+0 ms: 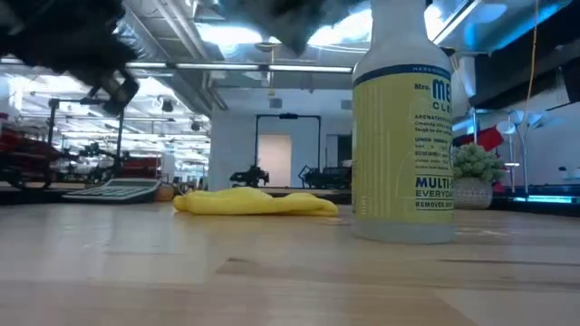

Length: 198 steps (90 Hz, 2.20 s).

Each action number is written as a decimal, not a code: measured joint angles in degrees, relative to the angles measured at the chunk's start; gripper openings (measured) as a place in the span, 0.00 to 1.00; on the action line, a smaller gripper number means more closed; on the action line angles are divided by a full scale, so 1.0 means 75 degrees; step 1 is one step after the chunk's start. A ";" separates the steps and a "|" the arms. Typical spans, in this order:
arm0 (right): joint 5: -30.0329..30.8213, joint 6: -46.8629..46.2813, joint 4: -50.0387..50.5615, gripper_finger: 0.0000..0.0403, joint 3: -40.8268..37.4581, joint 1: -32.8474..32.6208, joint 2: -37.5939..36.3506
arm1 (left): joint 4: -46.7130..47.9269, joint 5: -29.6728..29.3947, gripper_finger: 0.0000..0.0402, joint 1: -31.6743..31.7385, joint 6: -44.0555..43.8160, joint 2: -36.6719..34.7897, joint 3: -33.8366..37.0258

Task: Apply microfiber cloth
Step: Spray the front screen of the black cellphone using the spray bottle

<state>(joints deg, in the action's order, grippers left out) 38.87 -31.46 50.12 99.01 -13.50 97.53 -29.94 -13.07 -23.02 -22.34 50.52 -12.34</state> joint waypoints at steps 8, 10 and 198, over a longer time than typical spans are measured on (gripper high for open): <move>0.0294 -0.1291 0.1772 0.02 0.0002 -0.0364 -0.0460 | -0.0368 -0.0025 0.03 0.0507 0.0458 0.0237 -0.0203; 0.0371 -0.1700 0.2224 0.02 0.0000 -0.0466 -0.0517 | -0.0385 0.0019 0.04 0.0638 0.0510 0.0317 -0.0281; 0.2596 -0.6846 0.4215 0.02 -0.3836 -0.4397 -0.3141 | 0.0046 0.2305 0.49 0.1949 0.1472 0.5567 -0.5534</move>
<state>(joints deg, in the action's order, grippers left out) 58.34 -82.80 81.73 70.24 -46.48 73.98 -29.60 4.22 -8.40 -11.30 92.27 -53.85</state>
